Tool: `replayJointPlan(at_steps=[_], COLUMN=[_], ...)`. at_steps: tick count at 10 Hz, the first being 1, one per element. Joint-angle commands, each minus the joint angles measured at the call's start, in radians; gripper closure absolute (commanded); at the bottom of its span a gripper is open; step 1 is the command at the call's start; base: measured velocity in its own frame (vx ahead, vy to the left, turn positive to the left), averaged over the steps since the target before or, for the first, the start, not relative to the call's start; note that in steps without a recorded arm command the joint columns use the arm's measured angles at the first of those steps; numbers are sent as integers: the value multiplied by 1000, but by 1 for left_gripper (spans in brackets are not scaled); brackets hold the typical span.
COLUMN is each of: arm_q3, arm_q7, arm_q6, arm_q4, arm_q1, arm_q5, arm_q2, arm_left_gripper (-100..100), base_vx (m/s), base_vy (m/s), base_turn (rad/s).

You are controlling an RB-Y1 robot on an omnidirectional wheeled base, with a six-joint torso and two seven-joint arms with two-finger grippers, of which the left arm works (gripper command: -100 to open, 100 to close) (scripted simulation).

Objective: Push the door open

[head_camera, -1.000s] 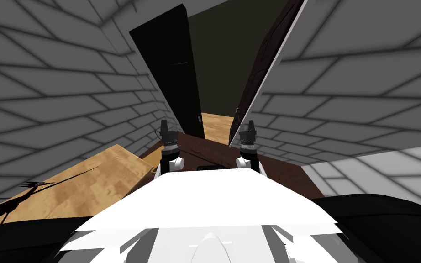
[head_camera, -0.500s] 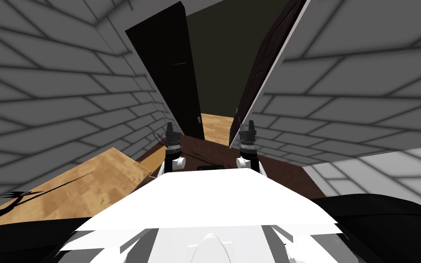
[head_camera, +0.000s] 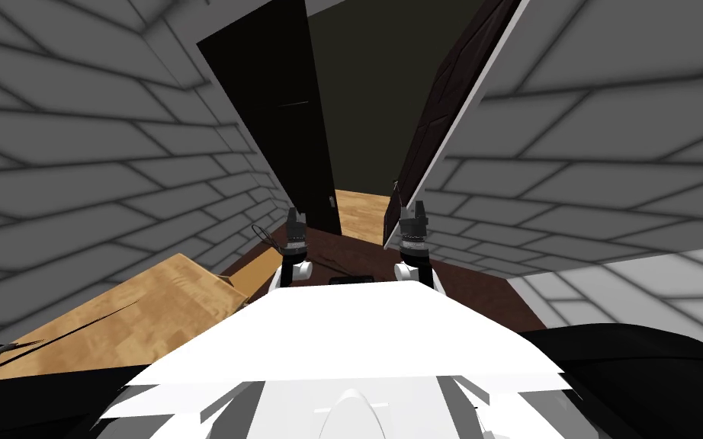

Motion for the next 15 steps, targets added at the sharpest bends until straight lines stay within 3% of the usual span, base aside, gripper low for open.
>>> replayJointPlan(at_steps=[1, 7, 8, 12, 13, 15], arm_q3=[-2, -4, -4, -5, -5, -6], arm_q7=[7, 38, 38, 60, 60, 71], arm_q6=[-7, -41, -41, -66, -66, -79], arm_q4=[45, 225, 228, 357, 362, 423], arm_q1=[-18, -89, -89, -140, -140, -167], arm_q5=[-2, -6, -6, -9, -9, -10], arm_q2=[5, 27, 27, 39, 39, 44], arm_left_gripper=[-100, -100, -100, -100, -100, -100], base_vx=[86, 99, 66, 75, 68, 65], base_vy=[46, 40, 37, 38, 35, 44], base_turn=[-37, -38, -9, -37, -16, -37])
